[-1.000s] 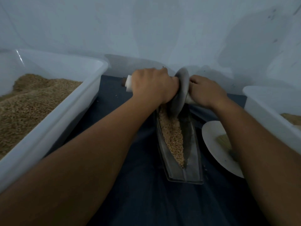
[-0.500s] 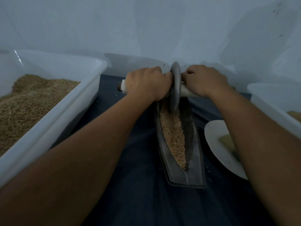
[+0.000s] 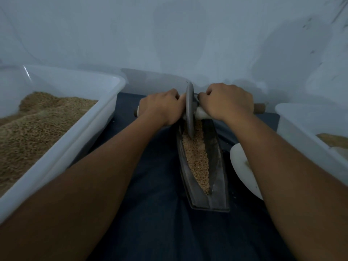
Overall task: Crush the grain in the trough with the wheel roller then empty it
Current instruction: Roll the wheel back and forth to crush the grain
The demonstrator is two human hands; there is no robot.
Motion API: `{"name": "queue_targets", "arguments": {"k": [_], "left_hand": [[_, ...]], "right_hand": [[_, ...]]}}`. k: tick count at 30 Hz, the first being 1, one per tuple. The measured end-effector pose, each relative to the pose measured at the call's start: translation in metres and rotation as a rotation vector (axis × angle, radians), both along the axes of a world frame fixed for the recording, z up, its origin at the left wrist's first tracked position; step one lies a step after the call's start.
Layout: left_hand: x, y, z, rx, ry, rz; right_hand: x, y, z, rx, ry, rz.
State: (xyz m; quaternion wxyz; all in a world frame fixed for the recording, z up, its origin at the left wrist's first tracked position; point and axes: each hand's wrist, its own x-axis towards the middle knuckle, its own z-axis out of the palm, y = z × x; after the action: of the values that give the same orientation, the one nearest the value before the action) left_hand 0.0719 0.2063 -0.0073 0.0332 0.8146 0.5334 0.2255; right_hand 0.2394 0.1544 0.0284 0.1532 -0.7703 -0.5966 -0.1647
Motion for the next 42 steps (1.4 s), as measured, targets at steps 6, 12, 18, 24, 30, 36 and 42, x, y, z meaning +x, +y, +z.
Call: {"name": "queue_targets", "arguments": {"k": [6, 12, 18, 24, 30, 36, 42], "left_hand": [[0.004, -0.007, 0.004, 0.098, 0.029, -0.003], [0.019, -0.024, 0.014, 0.284, 0.137, -0.019], [0.012, -0.035, 0.007, 0.309, 0.124, -0.001], [0.011, -0.047, 0.006, 0.348, 0.126, 0.011], [0.006, -0.055, 0.001, 0.309, 0.114, -0.003], [0.003, -0.065, 0.001, 0.321, 0.094, -0.004], [0.004, -0.065, 0.0, 0.324, 0.091, -0.009]], "right_hand": [[0.003, -0.014, -0.014, 0.043, 0.059, -0.015], [0.012, -0.033, -0.032, 0.014, 0.17, -0.107], [0.004, -0.042, -0.035, 0.074, 0.094, -0.084], [0.006, -0.05, -0.039, 0.083, 0.119, -0.033], [0.005, -0.056, -0.041, 0.114, 0.065, 0.024], [0.003, -0.062, -0.041, 0.122, 0.061, 0.041], [0.005, -0.062, -0.039, 0.1, 0.053, 0.031]]}}
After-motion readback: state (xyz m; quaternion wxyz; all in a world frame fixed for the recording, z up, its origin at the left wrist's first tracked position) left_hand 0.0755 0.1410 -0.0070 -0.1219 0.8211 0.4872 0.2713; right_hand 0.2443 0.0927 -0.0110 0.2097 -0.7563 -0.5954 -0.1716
